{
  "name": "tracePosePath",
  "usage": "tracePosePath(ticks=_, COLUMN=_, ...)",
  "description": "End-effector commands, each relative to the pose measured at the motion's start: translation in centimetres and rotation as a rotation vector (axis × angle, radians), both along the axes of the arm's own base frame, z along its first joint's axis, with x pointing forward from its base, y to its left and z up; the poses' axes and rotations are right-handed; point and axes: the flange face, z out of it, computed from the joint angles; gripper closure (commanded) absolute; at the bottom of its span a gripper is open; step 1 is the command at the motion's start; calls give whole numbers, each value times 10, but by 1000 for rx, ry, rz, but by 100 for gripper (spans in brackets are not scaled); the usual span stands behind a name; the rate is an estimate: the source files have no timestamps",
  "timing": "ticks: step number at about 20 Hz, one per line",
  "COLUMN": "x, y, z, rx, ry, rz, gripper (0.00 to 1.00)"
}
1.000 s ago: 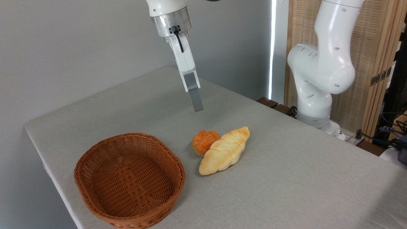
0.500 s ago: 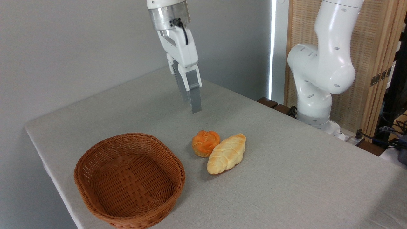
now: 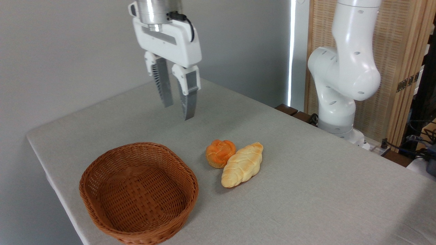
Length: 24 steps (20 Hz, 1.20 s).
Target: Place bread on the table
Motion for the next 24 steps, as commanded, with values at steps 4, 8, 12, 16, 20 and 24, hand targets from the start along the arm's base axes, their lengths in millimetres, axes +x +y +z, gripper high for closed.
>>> tracePosePath(ticks=4, x=20, y=12, z=6, rx=-4, ry=31, rz=39, gripper=0)
tracePosePath(ticks=8, x=21, y=18, z=5, rx=14, ry=31, rz=7, gripper=0)
tracePosePath(ticks=12, x=21, y=17, z=5, rx=14, ry=32, rz=-28, gripper=0)
tracePosePath(ticks=16, x=20, y=18, z=5, rx=7, ry=39, rz=-23, gripper=0)
tracePosePath(ticks=20, x=20, y=20, z=5, rx=5, ry=39, rz=-16, gripper=0)
tracePosePath(ticks=24, x=20, y=23, z=5, rx=3, ry=41, rz=-5, gripper=0)
